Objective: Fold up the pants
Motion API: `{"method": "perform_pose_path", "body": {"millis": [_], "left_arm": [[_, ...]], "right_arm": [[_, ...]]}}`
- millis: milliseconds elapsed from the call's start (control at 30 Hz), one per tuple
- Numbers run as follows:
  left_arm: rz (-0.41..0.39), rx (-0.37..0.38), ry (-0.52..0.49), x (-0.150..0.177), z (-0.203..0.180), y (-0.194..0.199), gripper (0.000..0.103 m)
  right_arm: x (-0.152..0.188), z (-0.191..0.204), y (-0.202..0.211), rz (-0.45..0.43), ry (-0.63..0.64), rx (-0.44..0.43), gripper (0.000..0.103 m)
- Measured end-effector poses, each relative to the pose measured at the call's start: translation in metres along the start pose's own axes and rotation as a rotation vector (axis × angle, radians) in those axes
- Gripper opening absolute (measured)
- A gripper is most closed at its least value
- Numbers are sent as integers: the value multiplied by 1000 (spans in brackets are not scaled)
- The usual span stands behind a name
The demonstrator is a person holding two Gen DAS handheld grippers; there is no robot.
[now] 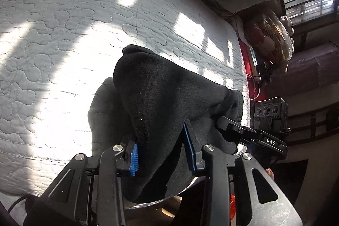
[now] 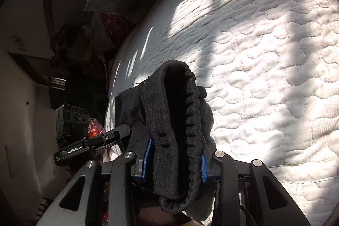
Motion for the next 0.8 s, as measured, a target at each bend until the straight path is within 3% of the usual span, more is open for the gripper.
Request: {"method": "perform_pose_path", "body": {"millis": [233, 467, 600, 700, 767, 800], "left_arm": [[-50, 27, 38, -30, 5, 25, 28], [-165, -21, 107, -85, 38, 73, 28], [-188, -98, 166, -111, 67, 68, 28], [-133, -185, 224, -114, 93, 42, 28], [-127, -191, 247, -111, 105, 32, 35], [-135, -175, 255, -109, 106, 33, 38]], "right_arm": [[-10, 29, -1, -11, 7, 8, 35], [-56, 79, -35, -14, 80, -2, 35], [-86, 105, -72, -29, 122, 7, 35], [-102, 103, -97, -45, 143, 82, 39], [-106, 88, -109, -48, 155, 206, 41], [-107, 81, -113, -49, 165, 248, 48]]}}
Point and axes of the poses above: each gripper's, at about its wrist camera, not at the fingertips, and y roughly against the way its jaws point, z to its left, x to its underside, the point moved 7 cm from there along -y, roughly the way its jaws point
